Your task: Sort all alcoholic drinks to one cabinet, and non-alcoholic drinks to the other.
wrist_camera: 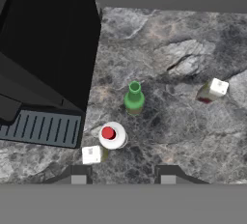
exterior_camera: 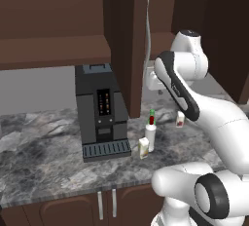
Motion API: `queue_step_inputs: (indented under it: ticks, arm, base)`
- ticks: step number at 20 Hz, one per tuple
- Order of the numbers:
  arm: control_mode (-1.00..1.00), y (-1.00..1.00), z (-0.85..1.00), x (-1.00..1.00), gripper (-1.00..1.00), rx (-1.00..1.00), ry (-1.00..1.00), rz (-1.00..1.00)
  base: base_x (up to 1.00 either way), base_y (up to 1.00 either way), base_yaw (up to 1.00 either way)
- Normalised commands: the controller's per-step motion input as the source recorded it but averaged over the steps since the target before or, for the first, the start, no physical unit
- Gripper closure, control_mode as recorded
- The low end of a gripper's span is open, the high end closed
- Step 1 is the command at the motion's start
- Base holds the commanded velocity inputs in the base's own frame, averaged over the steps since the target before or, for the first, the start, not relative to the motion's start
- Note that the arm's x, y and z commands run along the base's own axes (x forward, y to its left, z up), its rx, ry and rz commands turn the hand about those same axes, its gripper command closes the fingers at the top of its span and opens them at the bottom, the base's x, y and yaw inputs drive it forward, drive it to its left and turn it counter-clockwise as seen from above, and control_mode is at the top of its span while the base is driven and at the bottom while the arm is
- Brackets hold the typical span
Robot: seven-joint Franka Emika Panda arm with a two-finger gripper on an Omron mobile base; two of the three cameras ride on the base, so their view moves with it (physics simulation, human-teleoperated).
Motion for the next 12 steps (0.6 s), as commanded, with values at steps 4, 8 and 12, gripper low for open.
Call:
queue_step_inputs:
  ticks: [4, 8, 12]
  arm:
    - [-1.0, 0.0, -0.05, 0.0, -1.0, -0.03, 0.0, 0.0]
    - [-1.0, 0.07, -0.22, -0.04, -1.0, -0.12, 0.0, 0.0]
    - [-1.0, 0.13, -0.26, -0.18, -1.0, -0.11, 0.02, 0.03]
  base:
    - [0.0, 0.0, 0.0]
    - [0.0, 0.0, 0.0]
    - [0.0, 0.0, 0.0]
